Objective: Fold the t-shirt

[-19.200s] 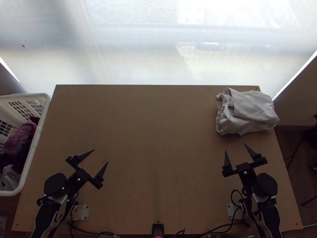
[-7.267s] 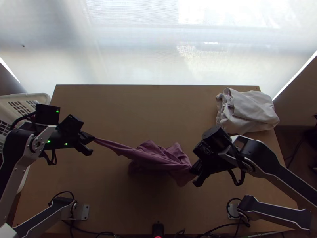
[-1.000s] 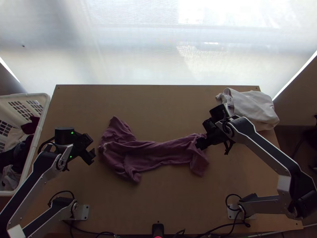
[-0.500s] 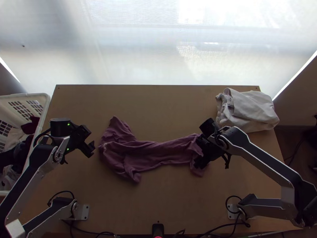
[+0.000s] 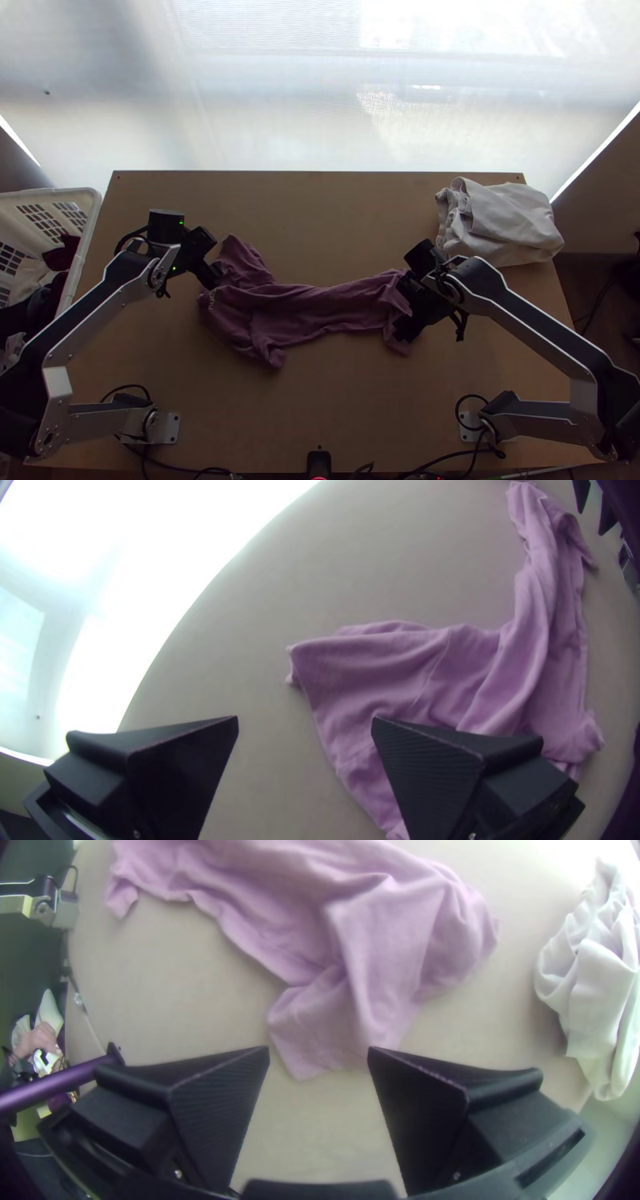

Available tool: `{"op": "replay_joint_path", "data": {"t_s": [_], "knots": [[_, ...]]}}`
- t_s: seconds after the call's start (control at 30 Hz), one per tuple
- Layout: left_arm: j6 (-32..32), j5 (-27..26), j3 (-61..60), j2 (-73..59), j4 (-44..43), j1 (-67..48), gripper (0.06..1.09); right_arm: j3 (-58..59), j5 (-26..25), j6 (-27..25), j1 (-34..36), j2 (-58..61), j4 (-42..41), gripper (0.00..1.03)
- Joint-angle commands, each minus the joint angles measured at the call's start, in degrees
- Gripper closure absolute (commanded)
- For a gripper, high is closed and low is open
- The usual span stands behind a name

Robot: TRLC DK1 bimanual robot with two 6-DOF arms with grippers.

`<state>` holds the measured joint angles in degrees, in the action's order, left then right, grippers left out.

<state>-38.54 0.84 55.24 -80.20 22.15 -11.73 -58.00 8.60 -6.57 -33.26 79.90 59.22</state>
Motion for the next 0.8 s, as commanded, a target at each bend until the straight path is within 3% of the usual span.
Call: {"op": "replay_joint_path", "data": {"t_s": [0.0, 0.07, 0.17, 0.27, 0.77], "knots": [[-0.13, 0.04, 2.59, -7.86, -4.66, -3.22, 0.13, -0.01, -1.48, -0.55, 1.0, 0.35, -2.27, 0.34], [-1.01, 0.04, 2.24, -9.88, -6.77, -3.83, 0.14, 0.34, -1.66, -0.55, 1.35, 1.4, -3.76, 0.34], [-1.71, 0.04, 2.59, -13.22, -10.2, -3.83, 0.15, 0.43, -1.57, -0.64, 1.61, 3.25, -6.49, 0.45], [-1.8, 0.04, 4.61, -16.04, -10.9, -3.65, 0.2, -0.01, -1.57, -0.73, 1.61, 4.48, -7.37, 0.45], [-2.06, 0.04, 6.98, -22.19, -11.61, -4.18, 0.2, -0.01, -1.66, -2.05, 4.08, 7.47, -9.91, 0.45]]}}
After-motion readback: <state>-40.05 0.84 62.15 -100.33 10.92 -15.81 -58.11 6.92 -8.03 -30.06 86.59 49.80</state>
